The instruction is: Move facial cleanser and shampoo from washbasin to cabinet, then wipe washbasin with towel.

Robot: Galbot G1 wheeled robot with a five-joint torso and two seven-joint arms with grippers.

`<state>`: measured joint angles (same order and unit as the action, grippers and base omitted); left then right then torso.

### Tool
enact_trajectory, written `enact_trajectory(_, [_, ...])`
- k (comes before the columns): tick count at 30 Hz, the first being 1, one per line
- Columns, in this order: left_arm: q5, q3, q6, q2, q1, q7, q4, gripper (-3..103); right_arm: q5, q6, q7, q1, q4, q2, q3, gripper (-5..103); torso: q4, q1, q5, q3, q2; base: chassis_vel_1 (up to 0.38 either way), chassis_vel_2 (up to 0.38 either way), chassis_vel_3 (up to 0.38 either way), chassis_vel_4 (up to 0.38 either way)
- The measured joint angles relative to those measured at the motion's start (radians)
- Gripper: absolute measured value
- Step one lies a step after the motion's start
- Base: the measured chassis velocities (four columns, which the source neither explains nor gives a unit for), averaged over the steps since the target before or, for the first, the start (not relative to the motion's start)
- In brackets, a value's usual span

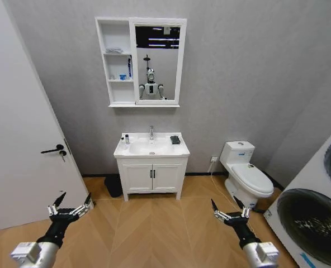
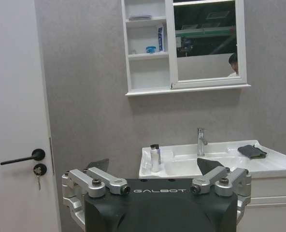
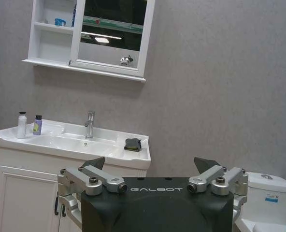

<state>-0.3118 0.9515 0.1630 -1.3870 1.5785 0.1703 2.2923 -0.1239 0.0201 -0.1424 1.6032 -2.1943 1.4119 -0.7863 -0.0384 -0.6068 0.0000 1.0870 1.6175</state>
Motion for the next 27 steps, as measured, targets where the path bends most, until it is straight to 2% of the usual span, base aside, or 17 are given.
enact_trajectory(8, [0.057, -0.005, 0.003, -0.002, -0.001, -0.003, -0.002, 100, 0.009, 0.002, 0.009, -0.004, 0.002, 0.009, -0.002, 100, 0.0, 0.0, 0.0001, 0.0, 0.0, 0.0, 0.0, 0.0, 0.0])
enact_trajectory(14, [0.034, -0.006, -0.017, -0.002, -0.005, -0.003, -0.008, 100, 0.009, -0.008, 0.011, 0.009, 0.0, 0.014, -0.013, 100, -0.0001, 0.0, -0.0001, 0.0, 0.0, 0.0, 0.0, 0.0, 0.0])
enact_trajectory(27, [0.017, -0.006, -0.017, -0.012, -0.008, -0.002, -0.003, 100, 0.019, -0.016, 0.023, 0.016, -0.006, 0.033, -0.02, 100, 0.0, 0.0, 0.0, 0.0, 0.0, 0.0, 0.0, 0.0, 0.0])
